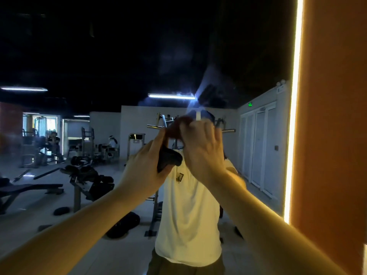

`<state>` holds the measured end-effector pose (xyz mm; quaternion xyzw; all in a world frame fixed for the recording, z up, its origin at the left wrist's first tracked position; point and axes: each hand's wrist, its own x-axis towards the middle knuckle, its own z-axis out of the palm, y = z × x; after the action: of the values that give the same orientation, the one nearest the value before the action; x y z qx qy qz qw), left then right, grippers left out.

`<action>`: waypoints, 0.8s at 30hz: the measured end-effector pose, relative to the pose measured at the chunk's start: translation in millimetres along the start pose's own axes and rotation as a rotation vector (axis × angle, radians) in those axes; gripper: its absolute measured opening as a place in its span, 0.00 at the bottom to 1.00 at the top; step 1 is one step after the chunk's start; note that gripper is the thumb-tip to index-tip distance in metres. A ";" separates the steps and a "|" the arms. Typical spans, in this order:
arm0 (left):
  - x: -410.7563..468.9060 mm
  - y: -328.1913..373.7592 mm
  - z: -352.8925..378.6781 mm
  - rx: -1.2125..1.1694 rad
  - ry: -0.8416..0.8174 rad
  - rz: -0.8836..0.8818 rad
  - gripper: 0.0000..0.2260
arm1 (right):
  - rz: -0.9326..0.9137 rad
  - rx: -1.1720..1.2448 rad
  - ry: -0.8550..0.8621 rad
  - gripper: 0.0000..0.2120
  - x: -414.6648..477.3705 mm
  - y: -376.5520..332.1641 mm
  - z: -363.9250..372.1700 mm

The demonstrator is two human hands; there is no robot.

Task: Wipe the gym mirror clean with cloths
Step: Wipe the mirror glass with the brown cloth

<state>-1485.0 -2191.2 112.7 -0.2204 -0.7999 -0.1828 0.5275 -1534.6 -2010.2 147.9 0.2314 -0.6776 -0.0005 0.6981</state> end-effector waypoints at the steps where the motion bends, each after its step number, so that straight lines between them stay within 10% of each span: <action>1: 2.5 4.0 2.5 0.002 -0.006 0.006 0.40 | -0.134 -0.003 -0.044 0.25 -9.5 8.0 -2.7; 4: 13.0 9.6 8.6 0.027 -0.005 -0.013 0.40 | -0.186 -0.105 -0.043 0.21 -8.6 62.7 -19.7; 16: 17.8 10.9 14.7 0.065 0.005 0.017 0.41 | 0.840 -0.066 0.292 0.14 -10.5 76.1 -34.5; 24: 14.9 1.1 14.6 -0.004 0.002 0.059 0.42 | -0.218 -0.059 -0.093 0.23 -31.7 19.5 -14.0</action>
<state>-1500.7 -2180.2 121.1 -0.2448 -0.7920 -0.1688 0.5332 -1530.0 -1978.3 124.6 0.2830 -0.6797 -0.1070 0.6682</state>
